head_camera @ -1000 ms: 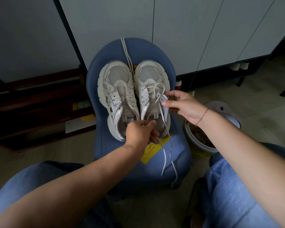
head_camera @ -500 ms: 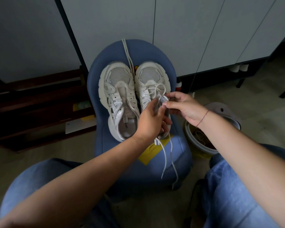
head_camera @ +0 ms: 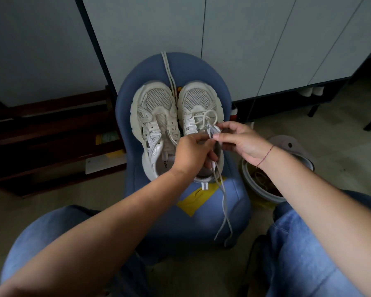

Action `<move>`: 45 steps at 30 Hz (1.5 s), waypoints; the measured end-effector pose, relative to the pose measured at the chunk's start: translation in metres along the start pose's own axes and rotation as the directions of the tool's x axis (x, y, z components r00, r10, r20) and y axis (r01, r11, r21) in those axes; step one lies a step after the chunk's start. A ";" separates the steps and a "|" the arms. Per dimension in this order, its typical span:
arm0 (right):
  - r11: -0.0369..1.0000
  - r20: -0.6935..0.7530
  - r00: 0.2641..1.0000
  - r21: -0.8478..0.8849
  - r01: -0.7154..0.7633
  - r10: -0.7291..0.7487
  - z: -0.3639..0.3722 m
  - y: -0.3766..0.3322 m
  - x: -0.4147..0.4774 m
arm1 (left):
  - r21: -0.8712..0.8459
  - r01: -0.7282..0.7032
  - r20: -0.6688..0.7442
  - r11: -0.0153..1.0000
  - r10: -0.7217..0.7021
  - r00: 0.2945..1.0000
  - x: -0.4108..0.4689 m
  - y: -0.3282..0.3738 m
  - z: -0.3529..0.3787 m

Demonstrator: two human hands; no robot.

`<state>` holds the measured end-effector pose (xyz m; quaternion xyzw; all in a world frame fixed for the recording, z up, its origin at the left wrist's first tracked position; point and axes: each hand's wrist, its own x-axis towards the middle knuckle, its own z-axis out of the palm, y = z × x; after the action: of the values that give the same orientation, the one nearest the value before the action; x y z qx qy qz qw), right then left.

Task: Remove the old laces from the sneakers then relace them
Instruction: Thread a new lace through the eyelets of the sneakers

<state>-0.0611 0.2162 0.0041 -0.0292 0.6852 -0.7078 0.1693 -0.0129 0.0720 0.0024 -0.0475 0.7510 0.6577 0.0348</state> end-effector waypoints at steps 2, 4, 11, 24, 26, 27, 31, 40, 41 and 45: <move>1.000 0.002 1.000 -0.004 0.000 0.000 0.000 0.000 0.000 | 0.023 -0.010 -0.008 1.000 0.011 1.000 -0.001 0.000 0.000; 1.000 -0.004 1.000 0.000 -0.004 0.004 0.000 0.000 0.000 | 0.060 -0.028 -0.039 0.998 0.030 0.999 -0.003 -0.001 0.002; 1.000 -0.005 1.000 0.020 -0.008 0.008 -0.003 0.002 0.001 | 0.177 0.062 0.162 0.982 -0.091 0.983 -0.007 -0.004 -0.007; 1.000 -0.010 1.000 0.007 0.007 -0.007 0.000 0.000 -0.001 | 0.459 0.113 0.433 0.881 -0.333 0.838 -0.031 -0.019 -0.028; 1.000 -0.027 1.000 -0.003 -0.015 0.015 -0.001 0.002 0.000 | 0.433 0.124 0.409 0.893 -0.318 0.855 -0.033 -0.020 -0.026; 0.999 -0.043 0.998 -0.022 -0.035 0.034 0.000 0.003 0.001 | 0.413 0.129 0.395 0.901 -0.306 0.866 -0.034 -0.020 -0.025; 0.973 -0.148 0.977 -0.149 -0.174 0.152 0.007 0.010 -0.006 | 0.392 0.117 0.373 0.912 -0.274 0.887 -0.036 -0.019 -0.026; 0.806 -0.218 0.968 -0.545 -0.229 0.128 0.020 0.022 -0.037 | 0.255 -0.056 0.283 0.965 -0.019 0.959 -0.041 -0.014 -0.025; 0.837 -0.190 0.968 -0.492 -0.241 0.167 0.021 0.019 -0.040 | 0.241 -0.066 0.284 0.968 -0.005 0.959 -0.042 -0.015 -0.024; 0.927 0.000 0.963 -0.270 -0.261 0.271 0.023 0.014 -0.050 | 0.265 -0.078 0.290 0.961 -0.002 0.957 -0.042 -0.017 -0.020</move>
<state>-0.0045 0.2081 0.0015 0.0279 0.7688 -0.5786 0.2710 0.0311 0.0506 -0.0066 0.0685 0.8224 0.5478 0.1373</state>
